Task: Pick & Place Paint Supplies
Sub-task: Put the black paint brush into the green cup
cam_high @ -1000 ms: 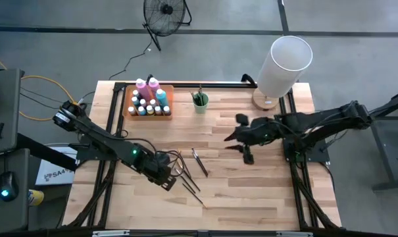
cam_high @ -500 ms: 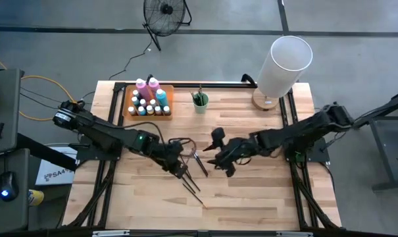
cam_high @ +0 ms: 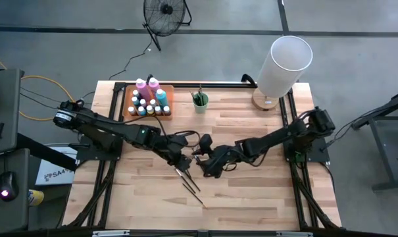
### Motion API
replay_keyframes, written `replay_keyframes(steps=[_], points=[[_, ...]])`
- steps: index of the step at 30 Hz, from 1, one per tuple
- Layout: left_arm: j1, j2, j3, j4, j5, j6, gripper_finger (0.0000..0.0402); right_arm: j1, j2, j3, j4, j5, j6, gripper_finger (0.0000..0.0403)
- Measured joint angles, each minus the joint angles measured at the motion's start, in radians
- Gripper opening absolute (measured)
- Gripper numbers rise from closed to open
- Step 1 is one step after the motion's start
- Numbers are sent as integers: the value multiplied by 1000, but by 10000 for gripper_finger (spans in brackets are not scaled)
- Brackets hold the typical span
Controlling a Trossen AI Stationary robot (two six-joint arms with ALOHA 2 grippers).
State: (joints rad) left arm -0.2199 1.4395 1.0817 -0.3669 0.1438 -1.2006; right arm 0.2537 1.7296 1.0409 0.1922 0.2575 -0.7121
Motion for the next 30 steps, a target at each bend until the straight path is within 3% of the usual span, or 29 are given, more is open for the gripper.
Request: replay_keyframes(steps=[7, 15, 30], points=[[-1, 0, 0, 32, 0, 2, 0, -9, 32, -1, 59, 16, -34, 172], [-1, 0, 0, 28, -7, 1, 0, 5, 12, 0, 54, 46, -21, 19], [-1, -3, 0, 27, -2, 66, 7, 15, 2, -1, -46, 109, 143, 6]])
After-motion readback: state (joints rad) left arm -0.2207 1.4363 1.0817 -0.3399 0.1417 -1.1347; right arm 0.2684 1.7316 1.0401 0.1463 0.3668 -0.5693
